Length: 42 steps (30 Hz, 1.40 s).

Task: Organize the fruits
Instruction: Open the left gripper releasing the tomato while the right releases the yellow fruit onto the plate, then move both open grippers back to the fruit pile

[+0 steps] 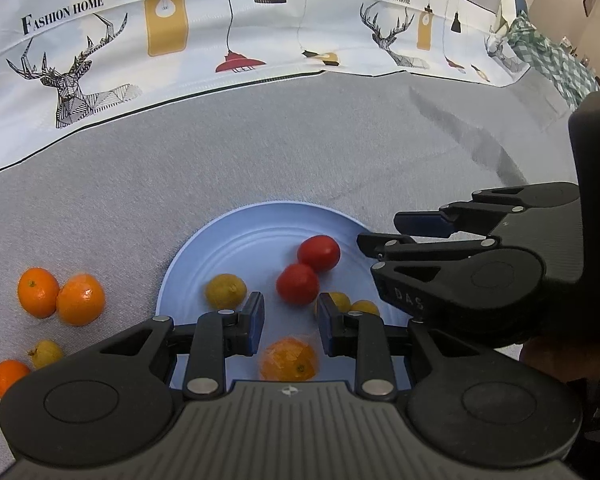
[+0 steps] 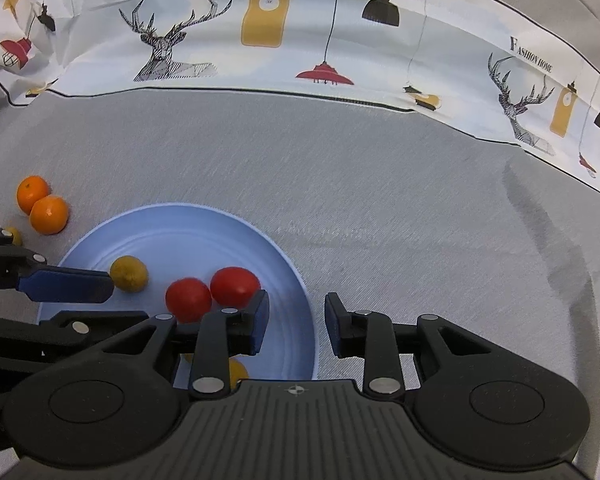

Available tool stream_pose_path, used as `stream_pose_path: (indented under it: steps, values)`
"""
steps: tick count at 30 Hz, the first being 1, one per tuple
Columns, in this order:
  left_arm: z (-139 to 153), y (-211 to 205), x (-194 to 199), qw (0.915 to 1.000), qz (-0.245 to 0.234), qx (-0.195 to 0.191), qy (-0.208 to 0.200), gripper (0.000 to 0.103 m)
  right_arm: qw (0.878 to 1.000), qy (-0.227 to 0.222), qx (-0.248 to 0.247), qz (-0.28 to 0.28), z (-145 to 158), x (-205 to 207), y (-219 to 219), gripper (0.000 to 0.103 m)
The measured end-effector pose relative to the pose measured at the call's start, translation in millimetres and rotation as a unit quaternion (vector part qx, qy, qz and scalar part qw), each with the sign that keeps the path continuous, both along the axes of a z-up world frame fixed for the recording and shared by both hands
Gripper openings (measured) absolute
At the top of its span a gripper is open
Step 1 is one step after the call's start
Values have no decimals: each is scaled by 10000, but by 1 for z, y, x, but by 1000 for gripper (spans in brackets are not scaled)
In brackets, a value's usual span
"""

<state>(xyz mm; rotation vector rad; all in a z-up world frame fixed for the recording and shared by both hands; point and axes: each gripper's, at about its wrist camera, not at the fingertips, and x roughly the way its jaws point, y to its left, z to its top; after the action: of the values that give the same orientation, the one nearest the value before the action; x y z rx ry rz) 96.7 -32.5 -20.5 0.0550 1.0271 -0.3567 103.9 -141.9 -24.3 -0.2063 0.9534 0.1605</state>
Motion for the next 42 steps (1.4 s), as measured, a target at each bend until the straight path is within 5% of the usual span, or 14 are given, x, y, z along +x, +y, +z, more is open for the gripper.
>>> stream_pose_path:
  steps: [14, 18, 42]
  values:
    - [10, 17, 1, 9994, 319, -95, -121, 23, 9998, -192, 90, -28, 7, 1, 8, 31]
    - [13, 23, 1, 9990, 395, -120, -156, 23, 9995, -266, 148, 45, 9, 2, 15, 22]
    - [30, 73, 4, 9955, 917, 38, -230, 24, 9987, -225, 279, 351, 16, 10, 71, 22]
